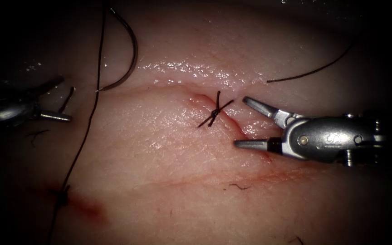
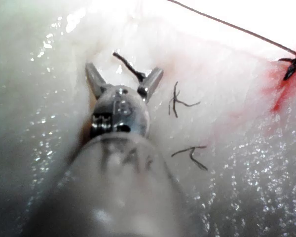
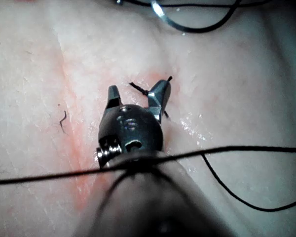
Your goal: Wound Closure
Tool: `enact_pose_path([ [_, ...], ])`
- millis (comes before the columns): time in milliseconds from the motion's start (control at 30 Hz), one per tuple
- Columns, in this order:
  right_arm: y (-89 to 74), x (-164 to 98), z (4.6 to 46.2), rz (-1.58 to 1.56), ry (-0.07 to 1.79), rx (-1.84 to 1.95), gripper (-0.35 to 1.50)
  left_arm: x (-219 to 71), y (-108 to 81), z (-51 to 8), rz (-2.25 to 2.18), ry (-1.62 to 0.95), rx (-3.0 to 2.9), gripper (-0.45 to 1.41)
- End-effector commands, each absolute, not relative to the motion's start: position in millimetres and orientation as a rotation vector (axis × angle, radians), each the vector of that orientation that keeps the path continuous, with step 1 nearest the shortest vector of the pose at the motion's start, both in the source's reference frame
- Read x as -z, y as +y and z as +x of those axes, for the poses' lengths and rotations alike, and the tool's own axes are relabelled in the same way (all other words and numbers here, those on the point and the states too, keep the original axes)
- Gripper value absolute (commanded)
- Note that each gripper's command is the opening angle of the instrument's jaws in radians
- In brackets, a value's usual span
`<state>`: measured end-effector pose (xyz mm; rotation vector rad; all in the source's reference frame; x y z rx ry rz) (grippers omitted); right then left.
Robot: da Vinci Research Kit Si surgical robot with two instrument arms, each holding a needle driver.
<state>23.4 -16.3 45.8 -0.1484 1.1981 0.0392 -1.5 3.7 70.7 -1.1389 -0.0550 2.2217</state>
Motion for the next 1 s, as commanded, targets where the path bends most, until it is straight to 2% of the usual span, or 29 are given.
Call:
enact_pose_path([
  [33,-16.4,-46,24.2,-0.149,1.201,-0.039,1.08,-71,3.1,-1.5,-1.127,-0.062,-2.22,1.08],
  [300,-16.4,-46,24.1,-0.145,1.198,-0.036,1.04,-69,2.8,1.6,-1.04,-0.082,-2.238,1.01],
  [433,-16.4,-46,24.0,-0.141,1.197,-0.034,1.04,-67,3.7,1.3,-1.015,-0.084,-2.256,0.84],
  [467,-16.3,-46,23.8,-0.143,1.193,-0.037,1.04,-66,4.4,0.4,-1.028,-0.066,-2.246,0.74],
  [567,-16.1,-46,23.5,-0.139,1.19,-0.046,1.04,-63,5.4,-1.5,-1.095,-0.048,-2.207,0.67],
  [1000,-14.5,-44,21.2,-0.047,1.03,-0.2,1.04,-57,8.1,-15.7,-1.111,-0.002,-2.155,0.69],
])
